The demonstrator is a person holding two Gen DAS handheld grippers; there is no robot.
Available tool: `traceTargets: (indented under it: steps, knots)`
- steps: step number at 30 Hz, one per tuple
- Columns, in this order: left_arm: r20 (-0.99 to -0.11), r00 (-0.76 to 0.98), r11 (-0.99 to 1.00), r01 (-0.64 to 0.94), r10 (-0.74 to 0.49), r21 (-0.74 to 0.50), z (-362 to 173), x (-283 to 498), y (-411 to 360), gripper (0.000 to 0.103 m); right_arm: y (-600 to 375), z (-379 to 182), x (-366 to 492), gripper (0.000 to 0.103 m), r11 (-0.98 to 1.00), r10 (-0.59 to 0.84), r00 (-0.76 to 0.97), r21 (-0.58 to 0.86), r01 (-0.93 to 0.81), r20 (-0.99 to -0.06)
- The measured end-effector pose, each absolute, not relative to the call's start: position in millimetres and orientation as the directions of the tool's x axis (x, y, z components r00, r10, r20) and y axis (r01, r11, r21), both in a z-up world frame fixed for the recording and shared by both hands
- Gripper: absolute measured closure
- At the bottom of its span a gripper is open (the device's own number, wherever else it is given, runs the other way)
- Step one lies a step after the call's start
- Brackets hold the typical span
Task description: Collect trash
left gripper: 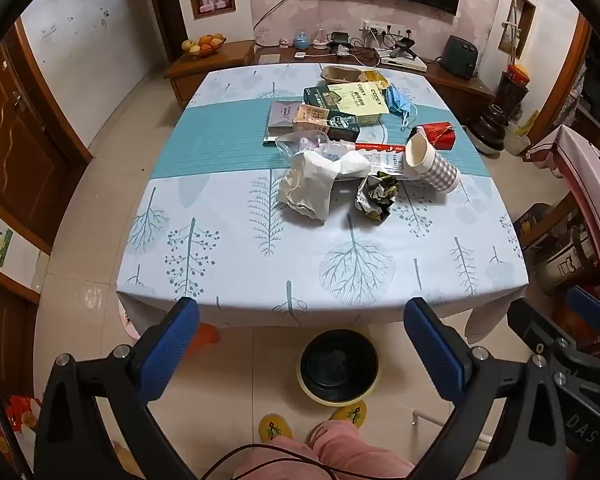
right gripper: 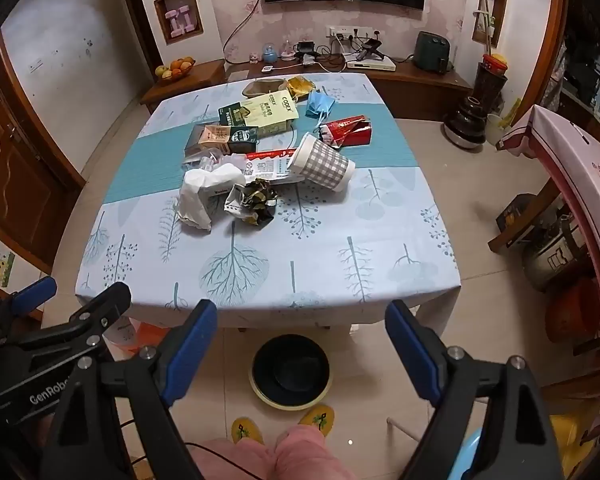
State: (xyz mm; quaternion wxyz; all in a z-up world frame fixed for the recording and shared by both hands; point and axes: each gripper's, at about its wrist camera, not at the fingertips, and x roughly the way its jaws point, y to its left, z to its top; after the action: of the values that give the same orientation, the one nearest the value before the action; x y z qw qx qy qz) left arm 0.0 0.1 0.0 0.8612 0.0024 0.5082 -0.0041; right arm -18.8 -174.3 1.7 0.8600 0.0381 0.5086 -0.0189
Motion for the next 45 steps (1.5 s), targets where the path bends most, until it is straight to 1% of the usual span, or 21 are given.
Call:
traceTargets:
  steps: [8,13,45]
  knots:
    - [-0.866,0.499,1.000,0.010,0.018,0.027,4.8,-5.0,0.9,0.004,-176.1,1.9,-20.4,0.016,0.996,0.013,0.483,0.054,0.070,-0.876]
    - [-0.868,0.495,0.999,0.014,0.024,0.036,9.5,-7.5,-3.4,0.009,-172.5,2.4,-21.3,0.016,0.996,0.022,0.479,0.060,0.066,-0.878]
    - [-0.873,0.487,1.000,-0.006,-0.003,-0.006,8.2,-8.2,-6.2,0.009,-170.7,0.6,-22.6,0.016,0.997,0.033,0.473,0.063,0.047,-0.880]
